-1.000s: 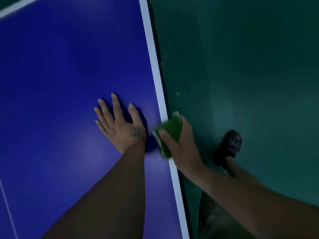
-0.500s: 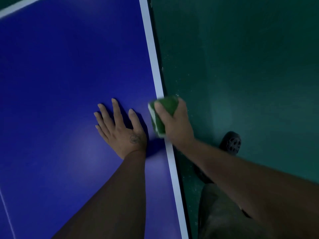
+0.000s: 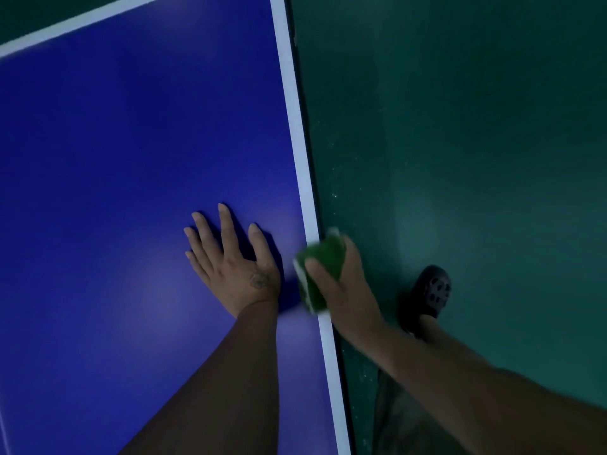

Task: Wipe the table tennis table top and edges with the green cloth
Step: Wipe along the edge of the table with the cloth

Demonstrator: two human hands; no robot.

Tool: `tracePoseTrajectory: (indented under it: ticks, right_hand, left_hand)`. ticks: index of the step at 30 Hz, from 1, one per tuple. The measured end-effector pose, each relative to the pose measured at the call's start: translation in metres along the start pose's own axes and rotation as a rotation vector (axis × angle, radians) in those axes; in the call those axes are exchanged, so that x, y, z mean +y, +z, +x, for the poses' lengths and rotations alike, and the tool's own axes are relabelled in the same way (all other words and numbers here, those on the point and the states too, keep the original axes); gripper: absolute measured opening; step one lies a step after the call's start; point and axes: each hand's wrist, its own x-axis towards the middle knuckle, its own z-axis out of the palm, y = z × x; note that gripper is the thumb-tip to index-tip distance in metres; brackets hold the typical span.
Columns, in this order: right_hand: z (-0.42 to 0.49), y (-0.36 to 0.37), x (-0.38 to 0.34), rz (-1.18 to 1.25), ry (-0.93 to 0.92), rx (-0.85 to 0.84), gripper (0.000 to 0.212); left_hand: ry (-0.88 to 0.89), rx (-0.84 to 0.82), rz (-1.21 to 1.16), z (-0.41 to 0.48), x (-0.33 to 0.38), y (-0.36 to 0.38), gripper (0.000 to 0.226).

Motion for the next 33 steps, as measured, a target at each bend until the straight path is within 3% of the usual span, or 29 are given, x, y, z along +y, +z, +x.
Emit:
tracePoseTrajectory:
  ticks: [3,6,10,16,22,26,33]
  right_hand:
    - [-0.04,0.001,0.041,-0.014,0.069,-0.004,0.098]
    - [-0.032,0.008,0.033,-0.014,0.105,0.044,0.105]
    - [0.021,0.017,-0.017,0.001,0.067,0.129,0.101]
    - [0.127,0.013,-0.108,-0.023,-0.085,0.133,0.07]
    - [0.178,0.01,-0.163,0.002,-0.078,0.119,0.073]
    - [0.146,0.015,-0.134,-0.044,-0.172,0.172,0.07]
    - [0.022,0.009,-0.016,-0.069,0.008,0.096,0.113]
  left_hand:
    - [0.006,0.009,0.005,-0.001,0.0,0.0,0.063]
    - [0.022,0.027,-0.006,-0.001,-0.001,0.002,0.062]
    - [0.025,0.042,-0.018,-0.001,-0.001,0.005,0.061]
    - [0.025,0.05,-0.038,0.0,-0.004,0.007,0.061]
    - [0.027,0.035,-0.057,0.001,-0.002,0.006,0.061]
    - [0.029,0.026,-0.057,0.0,-0.006,0.007,0.062]
    - [0.049,0.035,-0.054,0.001,-0.009,0.011,0.063]
